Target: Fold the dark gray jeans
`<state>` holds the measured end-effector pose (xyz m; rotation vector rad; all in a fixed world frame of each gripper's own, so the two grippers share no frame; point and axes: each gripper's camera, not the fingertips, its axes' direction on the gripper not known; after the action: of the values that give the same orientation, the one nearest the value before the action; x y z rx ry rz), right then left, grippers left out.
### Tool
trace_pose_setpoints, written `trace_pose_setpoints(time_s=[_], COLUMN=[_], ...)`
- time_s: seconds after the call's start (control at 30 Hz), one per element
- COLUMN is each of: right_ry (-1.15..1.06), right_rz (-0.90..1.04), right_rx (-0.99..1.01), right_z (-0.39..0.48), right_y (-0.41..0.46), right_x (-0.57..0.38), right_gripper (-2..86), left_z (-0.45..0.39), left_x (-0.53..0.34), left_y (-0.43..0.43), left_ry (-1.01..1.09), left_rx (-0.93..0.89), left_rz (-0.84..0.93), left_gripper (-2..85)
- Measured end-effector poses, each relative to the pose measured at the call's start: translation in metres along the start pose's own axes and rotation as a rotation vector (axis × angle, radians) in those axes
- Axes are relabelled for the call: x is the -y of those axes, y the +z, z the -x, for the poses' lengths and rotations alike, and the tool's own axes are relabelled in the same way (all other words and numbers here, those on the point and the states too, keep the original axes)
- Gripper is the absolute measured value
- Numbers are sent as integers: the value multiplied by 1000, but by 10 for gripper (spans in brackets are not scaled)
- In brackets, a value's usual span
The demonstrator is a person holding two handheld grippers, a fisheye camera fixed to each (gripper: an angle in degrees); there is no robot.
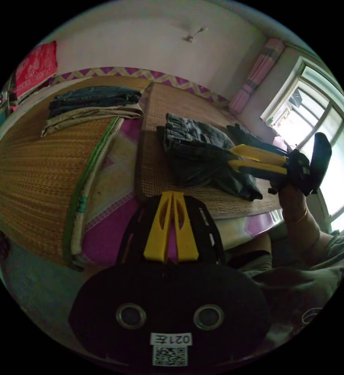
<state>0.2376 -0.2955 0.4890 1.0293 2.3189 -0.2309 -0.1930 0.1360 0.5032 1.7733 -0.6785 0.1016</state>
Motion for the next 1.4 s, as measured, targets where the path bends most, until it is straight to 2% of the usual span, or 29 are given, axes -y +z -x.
trace_pose_setpoints(time_s=[0.27, 0.37, 0.47, 0.53, 0.63, 0.73, 0.87, 0.93, 1.0, 1.03, 1.07, 1.13, 1.2, 1.27, 1.4], right_ry=[54, 150, 385, 550, 741, 969, 1242, 1386, 1481, 1474, 1479, 1424, 1309, 1164, 869], right_rz=[-22, -84, -263, -388, -489, -468, -381, -270, -253, -373, -393, -476, -490, -441, -167], right_rx=[35, 125, 225, 168, 8, -113, -37, 86, 178, 203, 175, -17, -91, -76, -85], right_z=[-78, -150, -271, -366, -458, -530, -586, -601, -601, -597, -595, -586, -588, -599, -616], right_y=[-14, -50, -136, -213, -299, -353, -342, -305, -293, -309, -320, -370, -393, -391, -328], right_x=[26, 9, -45, -116, -228, -353, -504, -587, -630, -645, -648, -635, -605, -562, -455], right_gripper=[22, 15, 4, -2, -3, -3, -3, -2, -3, -4, -4, -5, -5, -3, 1], left_z=[3, -2, -6, -13, -27, -52, -90, -120, -143, -159, -166, -192, -212, -236, -292], left_x=[-8, -12, -13, -11, -5, 2, 9, 12, 13, 15, 16, 21, 28, 36, 57], left_y=[-1, -1, 4, 14, 32, 49, 67, 78, 85, 90, 92, 99, 108, 122, 163], left_ry=[-57, -51, -52, -48, -40, -5, 75, 161, 235, 287, 307, 376, 420, 475, 586], left_rx=[-9, 5, 7, -10, -36, -60, -55, -57, -41, -31, -27, -38, -58, -71, -52], left_rz=[-14, -20, -23, -23, -9, -1, 2, -6, 0, 0, -1, -8, -17, -6, 31], left_gripper=[-10, -10, -10, -10, -10, -10, -9, -9, -8, -7, -6, 1, 14, 36, 74])
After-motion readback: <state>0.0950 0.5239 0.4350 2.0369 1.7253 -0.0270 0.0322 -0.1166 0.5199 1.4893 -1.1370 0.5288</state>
